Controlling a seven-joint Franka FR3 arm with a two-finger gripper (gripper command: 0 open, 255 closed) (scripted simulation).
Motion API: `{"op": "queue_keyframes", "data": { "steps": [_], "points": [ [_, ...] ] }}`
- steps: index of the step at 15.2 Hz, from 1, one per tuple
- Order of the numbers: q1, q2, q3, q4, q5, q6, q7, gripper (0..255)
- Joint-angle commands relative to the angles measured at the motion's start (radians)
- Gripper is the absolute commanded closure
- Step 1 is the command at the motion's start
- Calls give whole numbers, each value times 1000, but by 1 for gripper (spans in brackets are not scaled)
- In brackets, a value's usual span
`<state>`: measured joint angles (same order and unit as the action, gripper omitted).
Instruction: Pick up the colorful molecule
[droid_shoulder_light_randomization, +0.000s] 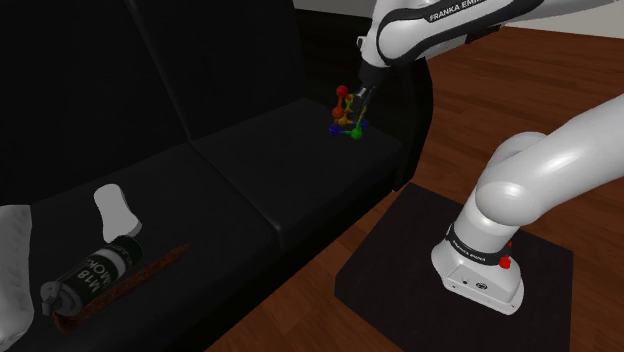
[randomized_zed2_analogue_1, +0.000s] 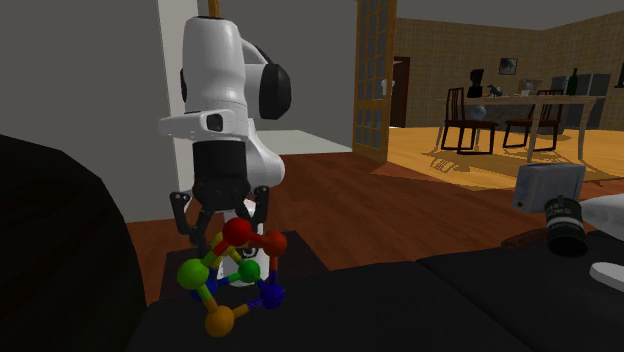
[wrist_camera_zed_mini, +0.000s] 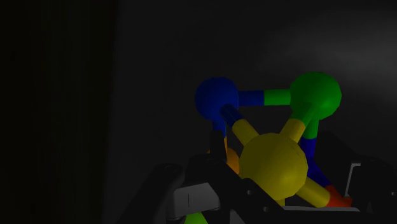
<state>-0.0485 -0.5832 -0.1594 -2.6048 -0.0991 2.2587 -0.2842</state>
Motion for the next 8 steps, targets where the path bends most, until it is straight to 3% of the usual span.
{"op": "queue_keyframes", "data": {
  "steps": [1,8],
  "points": [
    [1,-7,2,23,2,-29,0,255],
    [3,-29,10,102,7,-131,-1,255]
  ]
}}
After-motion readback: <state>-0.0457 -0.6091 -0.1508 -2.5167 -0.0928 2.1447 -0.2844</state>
